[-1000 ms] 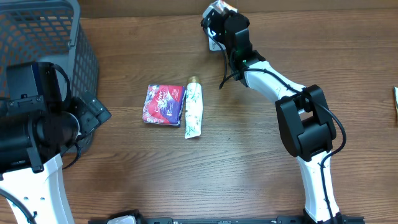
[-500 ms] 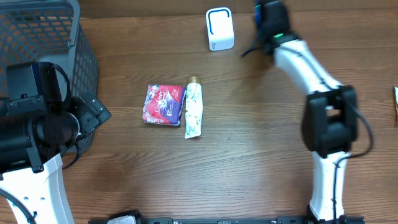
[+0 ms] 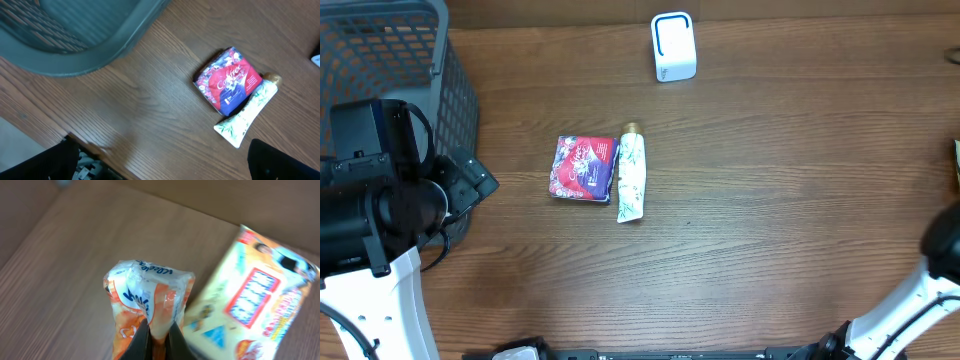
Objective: Scan the item barcode
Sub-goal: 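Carry the orange box off the table's right edge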
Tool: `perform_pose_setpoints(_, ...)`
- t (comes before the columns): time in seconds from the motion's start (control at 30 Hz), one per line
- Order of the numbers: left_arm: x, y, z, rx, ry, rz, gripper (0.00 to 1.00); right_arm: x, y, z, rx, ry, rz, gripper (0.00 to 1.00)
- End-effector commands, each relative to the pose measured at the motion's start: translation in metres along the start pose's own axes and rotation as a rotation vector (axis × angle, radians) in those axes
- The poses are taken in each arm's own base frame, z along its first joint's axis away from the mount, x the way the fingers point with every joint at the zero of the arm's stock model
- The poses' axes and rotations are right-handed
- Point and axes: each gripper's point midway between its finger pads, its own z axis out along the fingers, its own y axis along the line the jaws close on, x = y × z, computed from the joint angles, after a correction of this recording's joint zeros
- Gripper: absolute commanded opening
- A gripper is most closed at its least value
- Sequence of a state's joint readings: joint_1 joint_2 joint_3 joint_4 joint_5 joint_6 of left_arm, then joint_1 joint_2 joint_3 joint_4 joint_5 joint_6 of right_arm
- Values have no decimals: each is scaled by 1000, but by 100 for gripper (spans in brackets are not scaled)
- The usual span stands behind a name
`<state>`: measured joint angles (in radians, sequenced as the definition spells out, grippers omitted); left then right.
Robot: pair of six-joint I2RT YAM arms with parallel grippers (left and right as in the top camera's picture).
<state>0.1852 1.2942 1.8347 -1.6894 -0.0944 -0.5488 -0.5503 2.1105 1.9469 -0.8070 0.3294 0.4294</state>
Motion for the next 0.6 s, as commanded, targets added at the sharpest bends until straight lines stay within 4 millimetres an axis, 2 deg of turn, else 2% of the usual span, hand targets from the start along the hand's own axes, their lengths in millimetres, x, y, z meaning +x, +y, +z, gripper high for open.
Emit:
perform_pose_setpoints(0.0,-1,2,1,-12,-3,-20,100,-6,-39,21,-57,68,172,4)
perform_pose_setpoints(0.17,-1,2,1,-12,-3,-20,100,-11,-86,44,-30,59,250,4)
perform_pose_setpoints(0.27,-1,2,1,-12,-3,-20,100,-8,-100,56,-19,45,271,4)
perform_pose_setpoints(0.4,-1,2,1,-12,-3,-20,100,-2,-101,65,-31,35,275,4)
perform_pose_setpoints(0.57,-1,2,1,-12,-3,-20,100,6,-87,70,-62,41,259,4)
